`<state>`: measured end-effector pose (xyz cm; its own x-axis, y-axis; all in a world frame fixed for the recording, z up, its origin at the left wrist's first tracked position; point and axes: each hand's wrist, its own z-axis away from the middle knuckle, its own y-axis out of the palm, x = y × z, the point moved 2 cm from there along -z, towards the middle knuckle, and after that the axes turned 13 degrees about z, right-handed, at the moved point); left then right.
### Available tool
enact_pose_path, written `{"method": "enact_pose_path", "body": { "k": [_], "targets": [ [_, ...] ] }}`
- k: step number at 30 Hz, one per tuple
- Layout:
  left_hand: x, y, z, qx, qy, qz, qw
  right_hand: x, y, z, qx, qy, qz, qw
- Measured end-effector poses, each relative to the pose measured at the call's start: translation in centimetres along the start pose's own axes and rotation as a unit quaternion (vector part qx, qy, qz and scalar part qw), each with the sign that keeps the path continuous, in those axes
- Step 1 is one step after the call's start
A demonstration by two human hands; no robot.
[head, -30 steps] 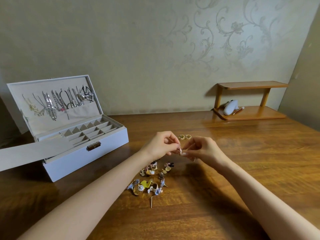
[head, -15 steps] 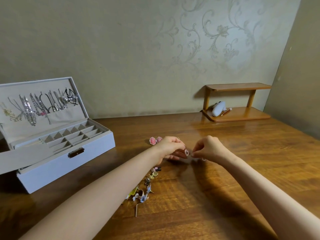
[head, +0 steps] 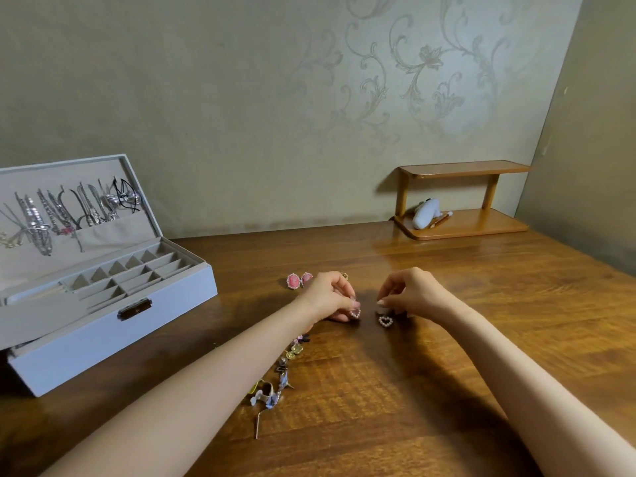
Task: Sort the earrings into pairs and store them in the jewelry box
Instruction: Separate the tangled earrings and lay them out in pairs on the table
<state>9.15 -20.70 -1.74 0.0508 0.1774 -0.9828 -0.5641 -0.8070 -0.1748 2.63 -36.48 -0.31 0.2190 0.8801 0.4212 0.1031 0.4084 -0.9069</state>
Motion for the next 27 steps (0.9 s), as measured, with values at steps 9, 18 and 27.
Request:
{"method": "enact_pose_path", "body": {
  "k": [9,18,27],
  "targets": [
    [0.1,1.9,-0.8,-0.004,0.076,-0.152,0.985,-0.2,-0.1,0.7,0.036,-0.028,-0.002,0.999],
    [-0.6,1.1,1.4,-0.040,0.174,-0.290,0.940,-0.1,-0.5,1.3,0.004,-0.044,0.033,0.998],
    [0.1,2.4,2.0,-0.002,0.210,-0.455,0.865,-0.1,0.8,1.3,-0.095,-0.042,0.116,0.988]
  ]
}}
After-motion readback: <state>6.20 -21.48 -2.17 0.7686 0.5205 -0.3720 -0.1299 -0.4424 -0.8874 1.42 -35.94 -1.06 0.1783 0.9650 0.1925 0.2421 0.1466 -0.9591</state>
